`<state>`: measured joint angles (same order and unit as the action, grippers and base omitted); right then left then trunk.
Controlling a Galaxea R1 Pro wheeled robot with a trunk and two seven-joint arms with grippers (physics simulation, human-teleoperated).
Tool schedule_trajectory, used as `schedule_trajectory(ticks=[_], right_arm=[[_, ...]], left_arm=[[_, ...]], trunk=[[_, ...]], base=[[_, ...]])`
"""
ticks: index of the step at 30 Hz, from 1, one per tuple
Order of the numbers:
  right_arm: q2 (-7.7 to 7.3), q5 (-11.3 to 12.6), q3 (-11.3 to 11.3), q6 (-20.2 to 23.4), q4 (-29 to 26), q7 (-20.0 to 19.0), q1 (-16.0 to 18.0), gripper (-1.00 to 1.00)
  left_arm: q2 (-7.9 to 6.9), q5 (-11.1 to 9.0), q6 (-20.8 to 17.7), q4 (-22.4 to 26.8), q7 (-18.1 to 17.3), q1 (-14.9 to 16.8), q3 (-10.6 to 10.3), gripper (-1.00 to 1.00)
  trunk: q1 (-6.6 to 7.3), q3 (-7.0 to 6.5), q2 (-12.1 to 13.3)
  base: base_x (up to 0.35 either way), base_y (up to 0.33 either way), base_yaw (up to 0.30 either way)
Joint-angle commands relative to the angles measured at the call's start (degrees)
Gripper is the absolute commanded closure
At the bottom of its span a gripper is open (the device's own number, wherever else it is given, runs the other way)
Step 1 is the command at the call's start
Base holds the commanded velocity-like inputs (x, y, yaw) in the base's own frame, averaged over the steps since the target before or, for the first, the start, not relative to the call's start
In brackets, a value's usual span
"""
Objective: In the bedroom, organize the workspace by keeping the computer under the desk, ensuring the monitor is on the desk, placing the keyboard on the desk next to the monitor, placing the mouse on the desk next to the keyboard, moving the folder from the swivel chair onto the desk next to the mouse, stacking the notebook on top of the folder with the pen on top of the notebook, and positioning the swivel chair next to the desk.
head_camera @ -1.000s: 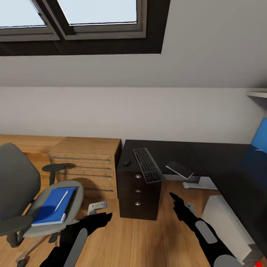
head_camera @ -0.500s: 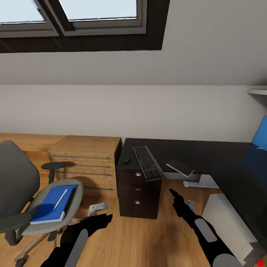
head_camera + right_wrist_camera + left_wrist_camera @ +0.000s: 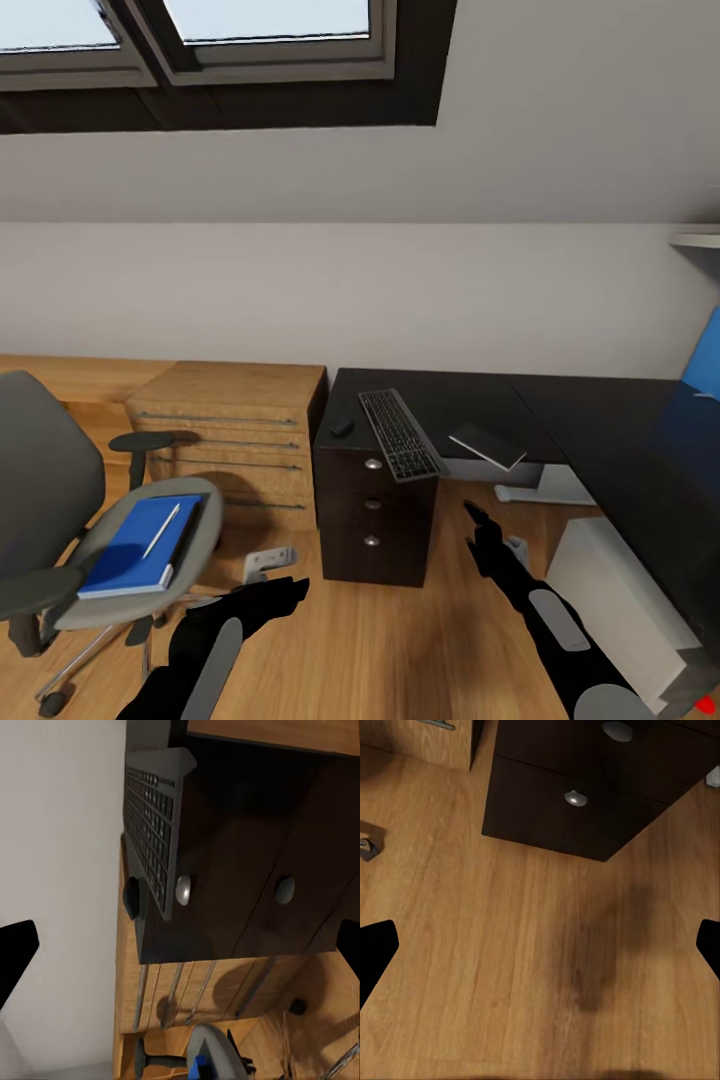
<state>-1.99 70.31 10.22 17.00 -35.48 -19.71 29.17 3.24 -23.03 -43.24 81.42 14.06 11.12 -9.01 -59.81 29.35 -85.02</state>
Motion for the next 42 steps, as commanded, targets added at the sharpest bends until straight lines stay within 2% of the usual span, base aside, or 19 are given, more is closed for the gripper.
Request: schedule_trajectory(ticks=[1,4,9,16,24,32,37,42], right_arm=[[0.03,0.52,0.19,0.49,-0.01,-0.71,0.03,-1.00],[0.11,0.78,0.12,0.49,-0.03,-3.19,0.02,-1.00],[0.21,0.93,0.11,0.49,-0.01,-4.27,0.03,-1.00],[0.27,0.97,0.07,0.41,0.05,-4.49,0.05,-1.00],[0.10,0.76,0.29,0.40,0.61,-4.01,0.04,-1.00],[0.14,0.71,0.09,0.49,1.36,-2.64,0.06,-1.00],[0.14,0.75,0.07,0.56,2.06,1.76,0.06,-1.00],[0.14,0.86,0.06,0.56,2.42,3.53,0.04,-1.00]], left_arm=[[0.02,-0.60,-0.17,0.06,0.53,0.04,-0.04,-1.00],[0.07,-0.61,-0.21,0.06,0.53,0.04,-0.04,-1.00],[0.03,-0.61,-0.25,-0.03,0.48,0.04,0.01,-1.00],[-0.07,-0.69,-0.23,-1.04,0.30,0.04,0.04,-1.00],[-0.16,-0.70,-0.27,-1.35,0.11,0.04,0.07,-1.00],[-0.16,-0.71,-0.27,-1.35,0.10,0.04,0.06,-1.00],[-0.16,-0.70,-0.27,-1.33,0.10,0.04,0.05,-1.00],[-0.10,-0.70,-0.22,-1.05,0.10,0.04,0.08,-1.00]], trunk=[[-0.22,0.25,-0.45],[-0.22,0.25,-0.45],[-0.22,0.25,-0.45],[-0.22,0.25,-0.45],[-0.22,0.25,-0.45],[-0.22,0.25,-0.45],[-0.22,0.25,-0.45],[-0.22,0.25,-0.45]], base=[[0.000,0.000,0.000],[0.000,0.000,0.000],[0.000,0.000,0.000],[0.068,0.000,0.000],[0.306,0.000,0.000],[0.261,0.112,0.000],[0.044,0.027,0.000],[0.007,0.004,0.000]])
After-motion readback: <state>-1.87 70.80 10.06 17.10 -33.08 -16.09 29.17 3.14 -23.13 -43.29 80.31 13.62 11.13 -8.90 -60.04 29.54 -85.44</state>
